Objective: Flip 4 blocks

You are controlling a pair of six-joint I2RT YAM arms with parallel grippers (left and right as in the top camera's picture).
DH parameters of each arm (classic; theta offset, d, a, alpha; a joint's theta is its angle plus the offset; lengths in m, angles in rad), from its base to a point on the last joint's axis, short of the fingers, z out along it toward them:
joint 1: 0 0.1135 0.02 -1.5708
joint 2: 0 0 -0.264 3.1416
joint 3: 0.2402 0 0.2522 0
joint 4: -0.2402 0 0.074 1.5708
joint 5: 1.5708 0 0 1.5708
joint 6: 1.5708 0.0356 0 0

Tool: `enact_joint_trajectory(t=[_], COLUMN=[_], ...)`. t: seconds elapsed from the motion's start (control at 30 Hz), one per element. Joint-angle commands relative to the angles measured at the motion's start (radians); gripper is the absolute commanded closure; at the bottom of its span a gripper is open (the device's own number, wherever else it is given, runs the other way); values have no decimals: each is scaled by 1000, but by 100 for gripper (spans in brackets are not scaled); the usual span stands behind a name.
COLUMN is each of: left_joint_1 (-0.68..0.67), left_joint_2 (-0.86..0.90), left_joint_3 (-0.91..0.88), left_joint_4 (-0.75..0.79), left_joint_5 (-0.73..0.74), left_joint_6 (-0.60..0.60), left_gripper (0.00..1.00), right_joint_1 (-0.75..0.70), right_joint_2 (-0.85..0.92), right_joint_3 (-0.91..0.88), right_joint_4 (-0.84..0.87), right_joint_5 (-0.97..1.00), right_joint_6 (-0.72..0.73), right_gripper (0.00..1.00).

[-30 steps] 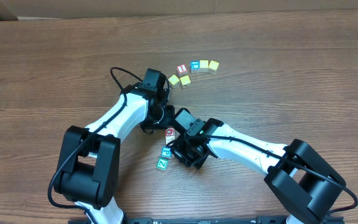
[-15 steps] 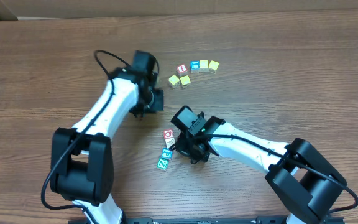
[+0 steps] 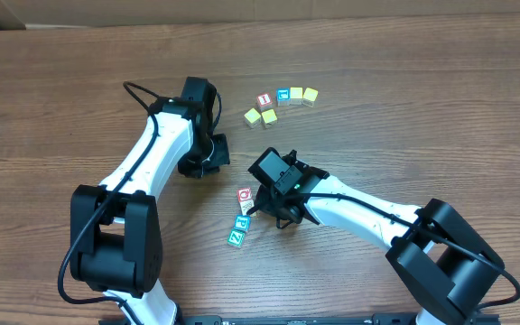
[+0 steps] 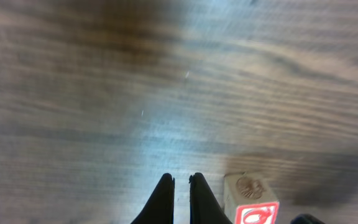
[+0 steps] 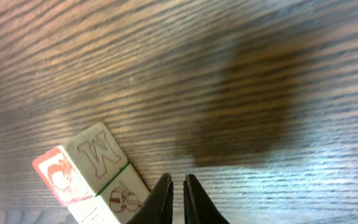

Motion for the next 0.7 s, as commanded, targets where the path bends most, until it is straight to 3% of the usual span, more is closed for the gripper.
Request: enact_joint_trajectory(t=[0.0,0.17,0.37,0.57,0.67], left_joint_1=[0,7,74,156,165], left_joint_2=[17,17,17,17,17], left_joint_3=[-23,-25,-25,-28,-41], left_joint_4=[-18,-48,-37,-45,-56], left_joint_5=[-11,-122,-106,41,42], left_joint_6=[-29,-78,-95,40,52], left_gripper=[96,96,96,96,96], right_joint_1=[18,14,-11,-10,-10], right_joint_2=[-1,-1,-1,3,3], right_joint_3=[8,26,177,181,159], right_joint_4=[4,-52,-235,-203,-180], right_joint_5=[-18,-23,72,90,89], right_joint_6=[-8,-113,-195,-206,-206], right_gripper=[90,96,96,96,96])
